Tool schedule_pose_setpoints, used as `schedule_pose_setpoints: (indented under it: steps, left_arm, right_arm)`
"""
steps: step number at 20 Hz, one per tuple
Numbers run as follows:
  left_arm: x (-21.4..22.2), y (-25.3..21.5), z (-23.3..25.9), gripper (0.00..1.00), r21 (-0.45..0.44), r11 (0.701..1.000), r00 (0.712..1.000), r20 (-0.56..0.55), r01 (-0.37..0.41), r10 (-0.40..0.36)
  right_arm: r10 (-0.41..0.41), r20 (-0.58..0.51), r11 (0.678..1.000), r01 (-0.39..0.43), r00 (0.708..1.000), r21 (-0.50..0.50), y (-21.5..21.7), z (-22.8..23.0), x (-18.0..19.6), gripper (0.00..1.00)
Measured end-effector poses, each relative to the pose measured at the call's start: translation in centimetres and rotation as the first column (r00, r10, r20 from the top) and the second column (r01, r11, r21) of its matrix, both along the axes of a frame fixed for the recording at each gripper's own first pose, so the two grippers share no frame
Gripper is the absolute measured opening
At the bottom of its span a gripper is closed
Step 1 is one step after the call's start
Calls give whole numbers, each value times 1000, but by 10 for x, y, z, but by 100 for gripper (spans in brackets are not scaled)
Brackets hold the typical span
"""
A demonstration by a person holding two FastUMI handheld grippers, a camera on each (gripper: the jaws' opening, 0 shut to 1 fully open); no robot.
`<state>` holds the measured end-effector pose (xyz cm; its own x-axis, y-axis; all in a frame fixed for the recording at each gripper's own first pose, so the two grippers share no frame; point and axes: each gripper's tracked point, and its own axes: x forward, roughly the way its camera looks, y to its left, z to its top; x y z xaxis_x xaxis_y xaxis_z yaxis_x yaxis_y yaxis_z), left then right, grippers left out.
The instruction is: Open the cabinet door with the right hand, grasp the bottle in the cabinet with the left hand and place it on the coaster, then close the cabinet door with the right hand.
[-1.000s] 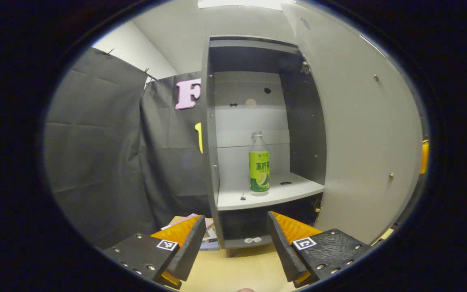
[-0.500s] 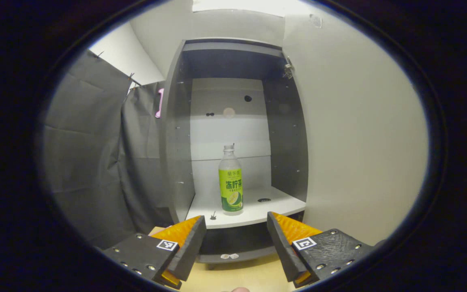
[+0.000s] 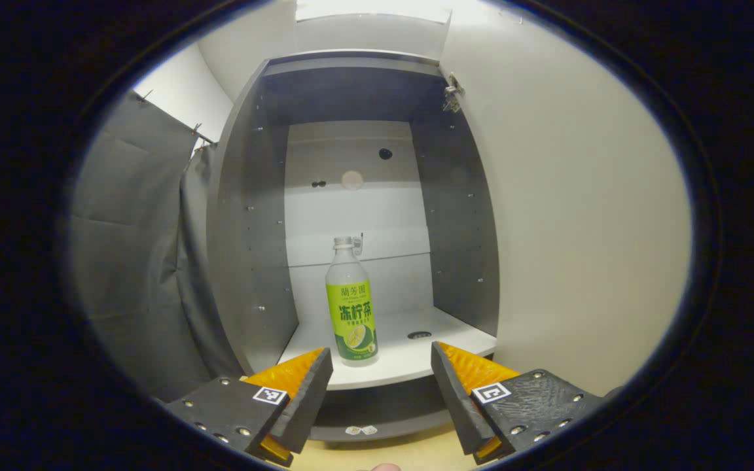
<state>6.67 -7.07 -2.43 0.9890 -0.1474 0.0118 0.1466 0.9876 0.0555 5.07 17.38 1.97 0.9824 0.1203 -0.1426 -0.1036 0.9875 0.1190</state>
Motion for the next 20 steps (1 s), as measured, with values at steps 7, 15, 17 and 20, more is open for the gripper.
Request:
schedule_pose_setpoints:
  steps: [7, 15, 17, 20]
  left_arm:
    - [54, 13, -8, 87, 25, 998, 998, 8, -62, 62]
    - [102, 23, -14, 89, 27, 994, 994, 19, -105, 105]
    - [114, 21, -14, 90, 14, 995, 995, 19, -103, 103]
    - [129, 23, -19, 87, 28, 993, 993, 20, -114, 114]
  right_arm:
    - [-52, 61, 994, 58, 997, -98, -15, 13, -4, 47]
    - [-144, 83, 976, 155, 986, -154, -38, 15, -8, 83]
    - [-153, 82, 974, 164, 985, -153, -43, 15, -8, 84]
    - [-175, 84, 972, 185, 981, -142, -50, 15, -5, 84]
